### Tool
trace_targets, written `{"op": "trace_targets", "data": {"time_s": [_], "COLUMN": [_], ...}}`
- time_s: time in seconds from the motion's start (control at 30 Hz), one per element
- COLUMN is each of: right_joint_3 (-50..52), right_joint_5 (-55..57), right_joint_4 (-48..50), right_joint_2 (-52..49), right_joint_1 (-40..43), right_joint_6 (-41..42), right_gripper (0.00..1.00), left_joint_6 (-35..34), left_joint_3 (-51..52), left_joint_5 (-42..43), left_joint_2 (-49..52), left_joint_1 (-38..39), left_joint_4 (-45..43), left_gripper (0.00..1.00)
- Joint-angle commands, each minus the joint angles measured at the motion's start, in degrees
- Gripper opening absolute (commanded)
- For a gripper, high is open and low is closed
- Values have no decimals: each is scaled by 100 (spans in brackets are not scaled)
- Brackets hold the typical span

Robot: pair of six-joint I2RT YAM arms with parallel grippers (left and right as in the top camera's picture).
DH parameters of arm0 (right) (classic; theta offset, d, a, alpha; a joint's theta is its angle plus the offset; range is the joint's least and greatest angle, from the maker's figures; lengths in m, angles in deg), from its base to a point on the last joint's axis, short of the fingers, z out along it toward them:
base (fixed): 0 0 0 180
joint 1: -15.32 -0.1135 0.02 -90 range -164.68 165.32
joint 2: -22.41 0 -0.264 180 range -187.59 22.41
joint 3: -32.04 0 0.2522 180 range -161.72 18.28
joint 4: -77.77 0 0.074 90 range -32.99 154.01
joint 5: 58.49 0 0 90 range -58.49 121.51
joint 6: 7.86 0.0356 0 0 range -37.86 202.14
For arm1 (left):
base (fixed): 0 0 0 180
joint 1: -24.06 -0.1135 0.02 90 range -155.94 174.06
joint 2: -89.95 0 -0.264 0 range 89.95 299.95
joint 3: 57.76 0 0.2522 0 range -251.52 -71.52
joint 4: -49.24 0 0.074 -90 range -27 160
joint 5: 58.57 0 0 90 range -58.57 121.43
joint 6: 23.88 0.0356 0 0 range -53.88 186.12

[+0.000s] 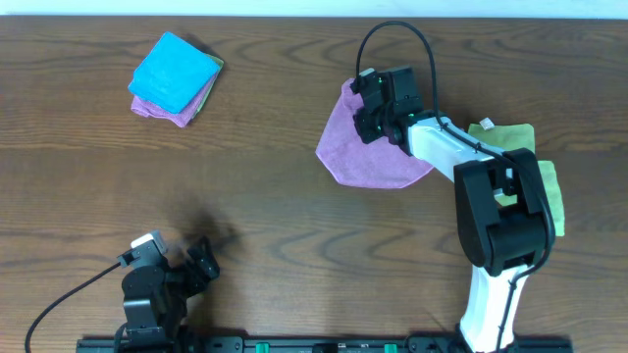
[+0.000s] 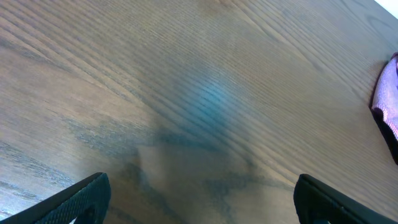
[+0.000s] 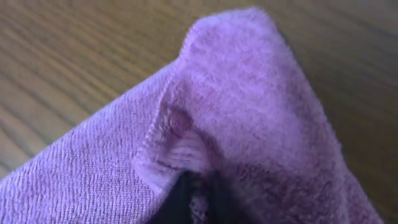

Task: Fold the cloth
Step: 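Lower the purple cloth onto the table center and release it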

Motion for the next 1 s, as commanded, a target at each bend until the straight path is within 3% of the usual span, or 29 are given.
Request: {"op": "trace_targets", "data": {"time_s": [0.0, 0.3, 0.5, 0.67, 0.77, 0.97], "right_joint_3": [-70, -472, -472, -472, -472, -472], "right_joint_5": [254, 2098, 2658, 2747, 2570, 1300], "right_joint_4": [155, 682, 1292, 1228, 951, -243], "right_joint_2": [-57, 4, 4, 7, 70, 662], "right_joint_1": [-68, 26, 461, 887, 920, 538], "right_joint_6": [299, 358, 498, 960, 1045, 918], "right_gripper": [1, 1, 2, 55, 65, 68], "left_joint_6": [-72, -72, -72, -72, -72, -70], "left_joint_3": [107, 107, 107, 107, 107, 107], "left_joint_5": [39, 42, 42, 42, 39, 39], "left_joint_2": [-37, -39, -39, -39, -37, -39], "left_joint_1": [-31, -31, -31, -31, -31, -31], "left_joint_4": [55, 57, 55, 55, 55, 55], "left_gripper": [95, 95, 95, 95, 95, 95]}}
